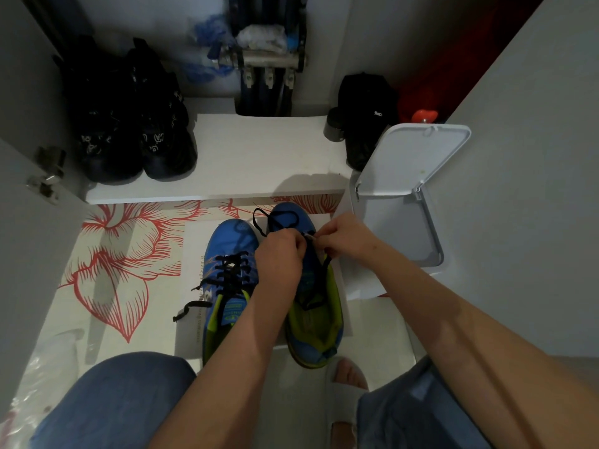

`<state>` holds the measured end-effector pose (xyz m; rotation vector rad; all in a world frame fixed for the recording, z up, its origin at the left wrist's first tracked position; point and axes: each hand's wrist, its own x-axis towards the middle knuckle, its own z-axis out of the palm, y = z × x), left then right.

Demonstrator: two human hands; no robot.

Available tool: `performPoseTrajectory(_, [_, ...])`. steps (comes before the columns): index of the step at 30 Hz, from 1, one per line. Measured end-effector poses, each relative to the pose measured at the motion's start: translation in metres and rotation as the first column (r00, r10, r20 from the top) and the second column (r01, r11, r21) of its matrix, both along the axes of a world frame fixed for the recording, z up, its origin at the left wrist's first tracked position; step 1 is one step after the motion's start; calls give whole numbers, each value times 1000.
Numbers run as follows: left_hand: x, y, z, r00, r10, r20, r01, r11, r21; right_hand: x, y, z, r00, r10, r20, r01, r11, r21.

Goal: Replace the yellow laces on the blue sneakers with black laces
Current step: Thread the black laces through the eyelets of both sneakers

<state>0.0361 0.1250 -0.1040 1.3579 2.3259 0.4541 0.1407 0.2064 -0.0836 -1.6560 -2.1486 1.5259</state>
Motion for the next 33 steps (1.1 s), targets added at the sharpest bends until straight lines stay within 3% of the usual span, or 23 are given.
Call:
performPoseTrajectory(16, [2,-2,-4,1000,-4,-2,5,999,50,-3,1,-2,998,58,32,-60,997,50])
performPoseTrajectory(21, [7,-1,-7,997,50,56,-55,994,95,2,-1,-5,989,-123,-85,109,981,-161])
performPoseTrajectory(24, [6,-3,-8,997,42,61,-49,992,113,-3,-5,-11,968,-225,-111,213,971,-104])
performPoseTrajectory(27, [-1,-8,0,995,90,-47,-81,982,170,-7,-6,-11,950,-286,-124,272,955,-120])
performPoseTrajectory(29, [-5,-15,7,979,185,-89,-171,974,149,-8,-3,-5,885,-418,-203,389,905,-171])
performPoseTrajectory(30, [-7,-19,10,969,233,-78,-225,969,99,-8,0,1,808,-525,-268,481,850,-216])
performPoseTrajectory(33, [-14,-28,11,952,305,27,-304,952,-42,-4,13,24,458,-699,-549,613,696,-375])
